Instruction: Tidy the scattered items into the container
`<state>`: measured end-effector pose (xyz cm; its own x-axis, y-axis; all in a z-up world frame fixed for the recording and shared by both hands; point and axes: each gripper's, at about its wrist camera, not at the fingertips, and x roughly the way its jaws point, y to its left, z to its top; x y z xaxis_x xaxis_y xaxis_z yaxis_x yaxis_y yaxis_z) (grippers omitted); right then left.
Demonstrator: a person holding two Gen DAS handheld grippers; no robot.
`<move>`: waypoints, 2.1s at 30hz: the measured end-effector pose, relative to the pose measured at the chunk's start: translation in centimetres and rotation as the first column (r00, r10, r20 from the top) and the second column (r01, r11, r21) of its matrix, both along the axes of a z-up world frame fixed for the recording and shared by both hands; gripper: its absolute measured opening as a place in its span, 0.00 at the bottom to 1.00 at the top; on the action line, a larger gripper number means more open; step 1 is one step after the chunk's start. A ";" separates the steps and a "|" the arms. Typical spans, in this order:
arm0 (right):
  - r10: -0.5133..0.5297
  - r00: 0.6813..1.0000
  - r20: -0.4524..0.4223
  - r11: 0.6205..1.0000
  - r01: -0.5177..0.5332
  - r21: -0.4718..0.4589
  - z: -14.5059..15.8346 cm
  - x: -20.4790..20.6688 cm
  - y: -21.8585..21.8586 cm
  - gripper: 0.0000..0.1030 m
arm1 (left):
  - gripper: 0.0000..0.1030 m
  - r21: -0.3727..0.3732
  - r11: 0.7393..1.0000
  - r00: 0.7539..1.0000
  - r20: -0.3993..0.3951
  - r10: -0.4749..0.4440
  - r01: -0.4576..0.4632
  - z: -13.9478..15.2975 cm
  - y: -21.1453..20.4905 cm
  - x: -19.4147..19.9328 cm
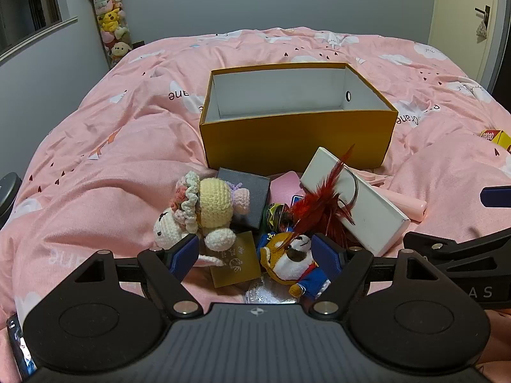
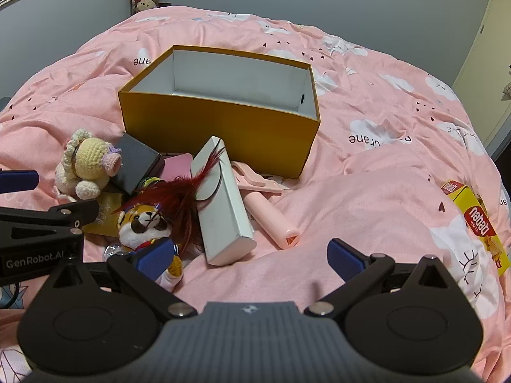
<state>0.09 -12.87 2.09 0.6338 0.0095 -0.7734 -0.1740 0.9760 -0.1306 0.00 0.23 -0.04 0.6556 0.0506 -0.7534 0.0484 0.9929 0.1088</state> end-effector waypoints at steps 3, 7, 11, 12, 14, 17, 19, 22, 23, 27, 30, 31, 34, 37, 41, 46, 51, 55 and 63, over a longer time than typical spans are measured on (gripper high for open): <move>0.000 1.000 -0.001 1.000 0.000 0.001 0.0 0.1 -0.1 1.00 | 0.88 0.000 1.000 1.000 0.000 -0.001 0.001 0.0 0.0 0.0; 0.000 1.000 -0.003 1.000 0.000 0.002 0.0 0.1 -0.1 1.00 | 0.88 -0.001 1.000 1.000 -0.001 -0.001 0.001 0.0 0.0 0.0; 0.002 1.000 -0.004 1.000 -0.002 0.002 -0.1 0.1 -0.1 1.00 | 0.89 0.001 1.000 1.000 0.000 -0.002 0.002 0.0 0.0 0.0; 0.002 1.000 -0.004 1.000 -0.002 0.002 -0.1 0.1 -0.1 1.00 | 0.88 0.002 1.000 1.000 0.000 -0.002 0.002 0.0 0.0 0.0; 0.003 1.000 -0.006 1.000 -0.003 0.004 -0.1 0.1 -0.1 1.00 | 0.88 0.003 1.000 1.000 0.000 -0.002 0.002 0.0 0.0 0.0; 0.003 1.000 -0.009 1.000 -0.003 0.006 -0.2 0.2 -0.1 1.00 | 0.88 0.002 1.000 1.000 0.000 -0.003 0.003 0.0 0.0 0.0; 0.004 1.000 -0.013 1.000 -0.004 0.010 -0.3 0.3 -0.2 1.00 | 0.88 0.001 1.000 1.000 0.000 -0.005 0.005 -0.1 0.1 0.0; 0.004 1.000 -0.018 1.000 -0.003 0.016 -0.3 0.5 -0.3 1.00 | 0.88 0.002 1.000 1.000 -0.001 -0.010 0.010 -0.1 0.2 0.2; 0.003 1.000 -0.018 1.000 -0.003 0.018 -0.3 0.6 -0.4 1.00 | 0.88 0.004 1.000 1.000 -0.002 -0.012 0.012 -0.1 0.2 0.3; 0.010 1.000 -0.010 0.999 -0.009 0.033 -0.2 1.0 -0.7 0.99 | 0.88 0.007 1.000 1.000 -0.007 -0.024 0.024 -0.3 -0.1 1.0; 0.016 1.000 -0.001 0.999 -0.016 0.039 -0.1 1.5 -0.9 0.99 | 0.88 0.008 0.999 0.999 -0.007 -0.034 0.034 -0.4 -0.4 1.6; 0.019 1.000 0.001 0.999 -0.019 0.041 -0.1 1.7 -1.0 0.99 | 0.88 0.010 0.999 0.999 -0.007 -0.037 0.037 -0.4 -0.4 1.8; 0.027 1.000 0.000 0.998 -0.027 0.050 -0.2 2.3 -1.4 0.99 | 0.89 0.014 0.999 0.999 -0.013 -0.046 0.046 -0.6 -0.6 2.4; 0.035 0.999 0.002 0.998 -0.035 0.055 -0.2 3.0 -1.8 0.99 | 0.88 0.015 0.998 0.998 -0.019 -0.055 0.055 -0.8 -0.8 3.2; 0.051 0.998 0.043 0.996 -0.054 0.075 0.2 3.8 -2.8 0.98 | 0.89 0.003 0.998 0.998 -0.005 -0.062 0.062 -0.5 -1.0 4.5; 0.051 0.991 0.126 0.996 -0.060 0.067 0.9 4.9 -4.7 0.85 | 0.87 -0.092 0.992 0.996 0.027 -0.089 0.091 0.2 -0.8 6.2; 0.026 0.996 0.084 0.994 -0.035 0.107 0.4 6.9 -6.8 0.59 | 0.75 -0.200 0.973 0.991 -0.039 -0.126 0.116 0.1 -1.0 8.6; 0.012 0.999 0.044 0.989 -0.018 0.147 -0.6 8.2 -8.0 0.34 | 0.61 -0.253 0.953 0.978 -0.077 -0.192 0.167 -0.6 -2.4 10.0; 0.047 0.999 -0.025 0.984 -0.042 0.174 -3.4 9.2 -8.3 0.16 | 0.44 -0.339 0.911 0.943 -0.147 -0.298 0.235 -2.9 -6.1 11.5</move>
<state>9.31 -21.12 -1.30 0.6074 0.1731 -0.7753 -0.2192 0.9746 0.0459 11.54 -5.92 -2.98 0.4533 -0.3637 -0.8138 0.3043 0.9213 -0.2422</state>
